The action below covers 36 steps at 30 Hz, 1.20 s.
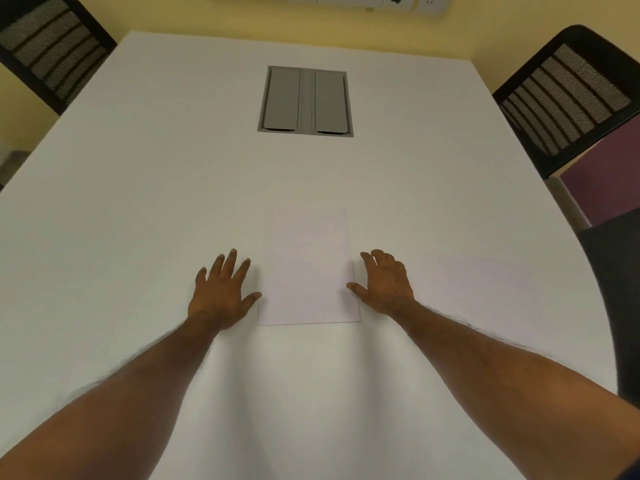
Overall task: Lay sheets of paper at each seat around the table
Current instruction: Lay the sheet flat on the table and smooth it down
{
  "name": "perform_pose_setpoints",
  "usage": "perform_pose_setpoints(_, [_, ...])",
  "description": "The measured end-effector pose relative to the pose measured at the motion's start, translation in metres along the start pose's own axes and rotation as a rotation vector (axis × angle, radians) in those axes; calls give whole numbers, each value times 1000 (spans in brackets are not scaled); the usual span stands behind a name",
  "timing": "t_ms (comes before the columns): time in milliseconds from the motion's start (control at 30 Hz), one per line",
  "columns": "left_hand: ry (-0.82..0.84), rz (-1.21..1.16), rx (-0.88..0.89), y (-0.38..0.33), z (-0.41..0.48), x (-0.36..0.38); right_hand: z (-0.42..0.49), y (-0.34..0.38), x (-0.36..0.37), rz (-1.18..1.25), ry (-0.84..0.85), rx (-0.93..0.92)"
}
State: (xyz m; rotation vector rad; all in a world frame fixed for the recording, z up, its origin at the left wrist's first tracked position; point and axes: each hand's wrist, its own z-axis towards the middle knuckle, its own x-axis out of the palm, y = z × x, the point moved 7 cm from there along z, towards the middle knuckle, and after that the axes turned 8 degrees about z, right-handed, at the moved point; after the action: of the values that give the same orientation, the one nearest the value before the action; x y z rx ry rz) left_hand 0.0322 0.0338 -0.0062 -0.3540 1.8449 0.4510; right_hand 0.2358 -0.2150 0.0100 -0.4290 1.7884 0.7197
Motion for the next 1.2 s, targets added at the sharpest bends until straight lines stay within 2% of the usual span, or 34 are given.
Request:
perform_pose_setpoints(100, [75, -64, 58, -8, 30, 6, 21, 0, 8, 13, -8, 41])
perform_pose_setpoints(233, [93, -87, 44, -10, 62, 2, 48, 1, 15, 33, -1, 84])
perform_pose_setpoints(400, [184, -54, 51, -6, 80, 12, 63, 3, 25, 82, 24, 165])
perform_pose_setpoints(500, [185, -33, 45, -7, 82, 20, 65, 5, 30, 138, 9, 186])
perform_pose_setpoints(600, [155, -70, 35, -7, 81, 21, 66, 4, 30, 268, -23, 198])
perform_pose_setpoints(733, [162, -99, 21, -7, 81, 21, 68, -7, 34, 619, -85, 357])
perform_pose_setpoints(833, [162, -99, 18, -7, 82, 21, 70, -14, 35, 742, -136, 445])
perform_pose_setpoints(1200, [165, -129, 26, -7, 81, 22, 77, -14, 36, 740, -96, 585])
